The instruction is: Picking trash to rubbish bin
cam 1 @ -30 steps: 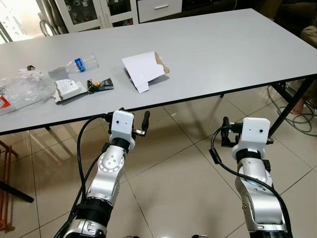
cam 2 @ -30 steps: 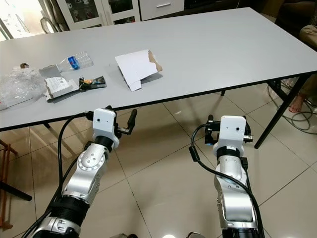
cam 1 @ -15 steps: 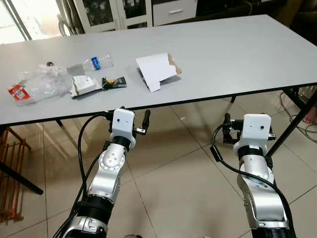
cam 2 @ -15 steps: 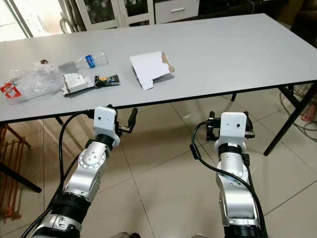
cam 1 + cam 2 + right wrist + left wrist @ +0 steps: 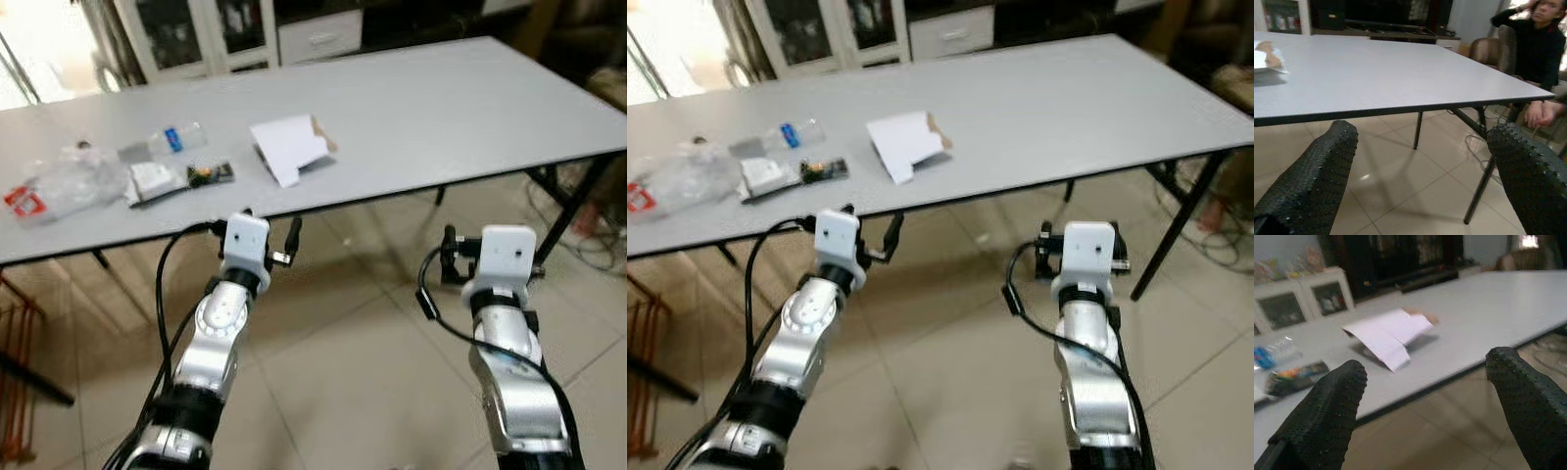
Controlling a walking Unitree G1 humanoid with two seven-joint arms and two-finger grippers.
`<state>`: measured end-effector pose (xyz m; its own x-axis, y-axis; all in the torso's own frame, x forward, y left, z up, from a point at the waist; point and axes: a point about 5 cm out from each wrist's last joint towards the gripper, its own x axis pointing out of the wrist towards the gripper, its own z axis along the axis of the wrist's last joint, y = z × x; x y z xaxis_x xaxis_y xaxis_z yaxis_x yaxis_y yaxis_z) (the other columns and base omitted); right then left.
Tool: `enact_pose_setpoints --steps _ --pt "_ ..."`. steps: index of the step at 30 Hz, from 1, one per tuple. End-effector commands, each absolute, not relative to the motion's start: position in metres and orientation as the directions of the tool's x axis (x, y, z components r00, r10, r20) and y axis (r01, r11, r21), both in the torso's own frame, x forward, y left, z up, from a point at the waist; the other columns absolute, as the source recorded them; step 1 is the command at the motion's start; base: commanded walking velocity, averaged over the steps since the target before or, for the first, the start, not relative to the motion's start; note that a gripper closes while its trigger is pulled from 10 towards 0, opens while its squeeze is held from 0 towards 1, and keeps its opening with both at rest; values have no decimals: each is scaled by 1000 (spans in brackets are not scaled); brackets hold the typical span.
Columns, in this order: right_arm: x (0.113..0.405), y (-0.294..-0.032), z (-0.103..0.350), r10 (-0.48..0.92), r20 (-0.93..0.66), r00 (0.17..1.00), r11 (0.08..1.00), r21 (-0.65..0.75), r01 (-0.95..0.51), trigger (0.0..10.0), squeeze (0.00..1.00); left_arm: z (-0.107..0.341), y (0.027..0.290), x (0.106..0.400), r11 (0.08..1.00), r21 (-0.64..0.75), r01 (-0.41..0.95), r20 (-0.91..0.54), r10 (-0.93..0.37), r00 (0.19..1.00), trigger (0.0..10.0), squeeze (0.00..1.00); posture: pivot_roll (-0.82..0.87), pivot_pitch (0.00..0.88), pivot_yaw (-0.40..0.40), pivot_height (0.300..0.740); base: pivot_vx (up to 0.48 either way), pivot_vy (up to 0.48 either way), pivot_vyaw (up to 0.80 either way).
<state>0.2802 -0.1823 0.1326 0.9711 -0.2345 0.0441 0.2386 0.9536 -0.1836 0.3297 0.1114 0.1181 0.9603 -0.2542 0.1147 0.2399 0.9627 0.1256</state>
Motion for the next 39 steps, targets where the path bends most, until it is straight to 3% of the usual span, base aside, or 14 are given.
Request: enact_pose_setpoints --steps 1,26,39 --pt "282 -178 134 -225 45 973 958 -174 229 10000 0 114 116 329 962 133 239 94 -252 963 10000 0 -132 54 91 740 480 0 0" --pt "282 -170 139 -186 62 981 965 -179 194 10000 0 113 117 328 963 142 229 92 -243 966 10000 0 -133 59 92 740 477 0 0" --pt "286 -168 144 -164 64 984 973 -151 173 10000 0 111 119 328 966 147 212 83 -226 971 10000 0 -128 64 91 740 291 0 0"
